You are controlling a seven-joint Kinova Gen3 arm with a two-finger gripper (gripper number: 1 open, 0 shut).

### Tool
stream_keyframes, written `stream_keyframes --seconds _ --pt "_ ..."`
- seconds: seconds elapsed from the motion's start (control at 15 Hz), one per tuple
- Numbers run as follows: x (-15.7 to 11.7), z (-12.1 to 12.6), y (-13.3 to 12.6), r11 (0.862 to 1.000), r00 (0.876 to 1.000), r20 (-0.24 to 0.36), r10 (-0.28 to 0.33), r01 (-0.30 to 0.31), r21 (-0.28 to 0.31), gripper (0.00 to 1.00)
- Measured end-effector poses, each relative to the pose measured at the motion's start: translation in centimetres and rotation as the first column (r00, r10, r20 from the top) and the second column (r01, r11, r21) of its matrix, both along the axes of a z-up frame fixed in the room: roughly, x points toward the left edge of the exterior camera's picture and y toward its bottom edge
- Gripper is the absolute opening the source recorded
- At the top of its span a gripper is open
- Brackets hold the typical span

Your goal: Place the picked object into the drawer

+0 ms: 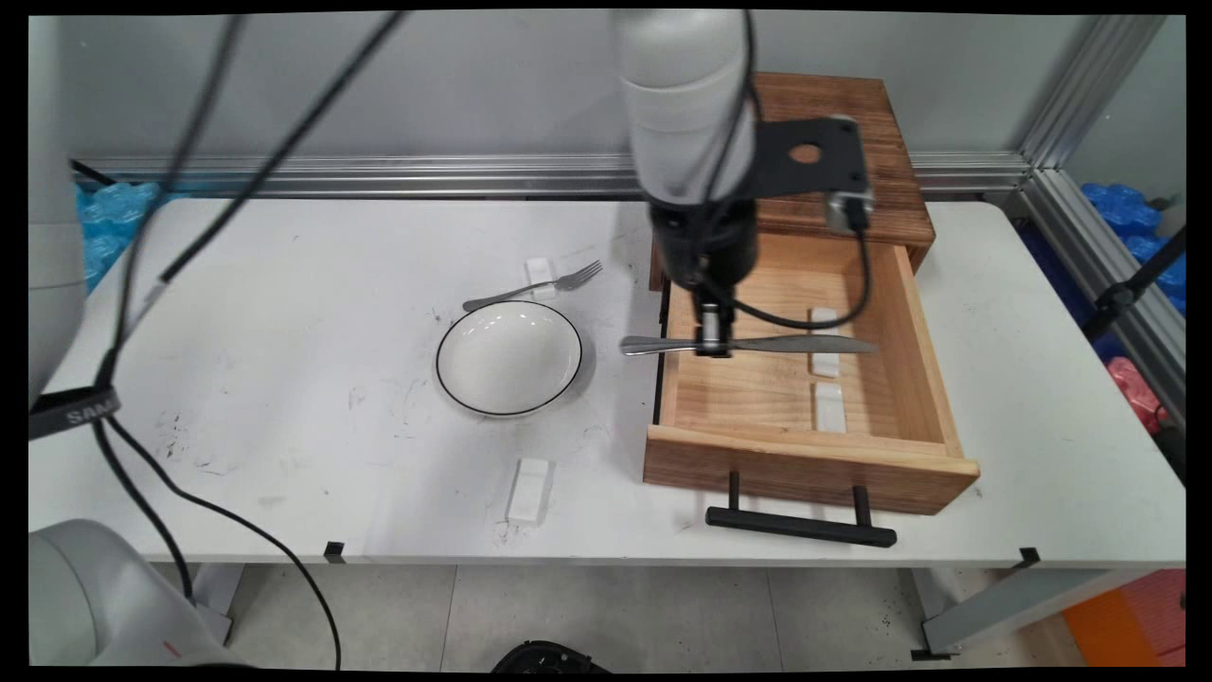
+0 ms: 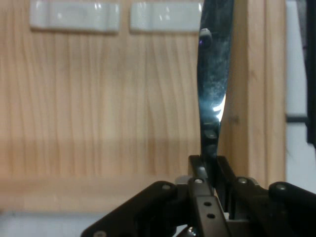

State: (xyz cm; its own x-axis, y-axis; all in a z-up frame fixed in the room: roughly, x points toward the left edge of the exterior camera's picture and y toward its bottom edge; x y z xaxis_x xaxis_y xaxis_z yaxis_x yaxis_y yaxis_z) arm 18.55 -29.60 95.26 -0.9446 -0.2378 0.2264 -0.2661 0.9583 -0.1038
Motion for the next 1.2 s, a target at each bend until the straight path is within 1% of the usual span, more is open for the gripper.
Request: stream_keyframes --seconds 0.33,0.6,0.93,1.2 --pt "-4.0 -2.2 -2.6 1.0 1.0 0.004 -0.011 0.011 -0.021 0.0" --pt "-6.9 -4.2 -4.5 0.999 1.0 0.011 -0.007 0.007 -0.035 0.0" --pt "-8.8 -6.7 -5.4 1.0 1.0 0.026 0.003 -0.002 -0.027 0.0" --pt "-9.6 -8.7 -5.6 1.0 0.999 0.042 0.011 -0.011 -0.008 0.0"
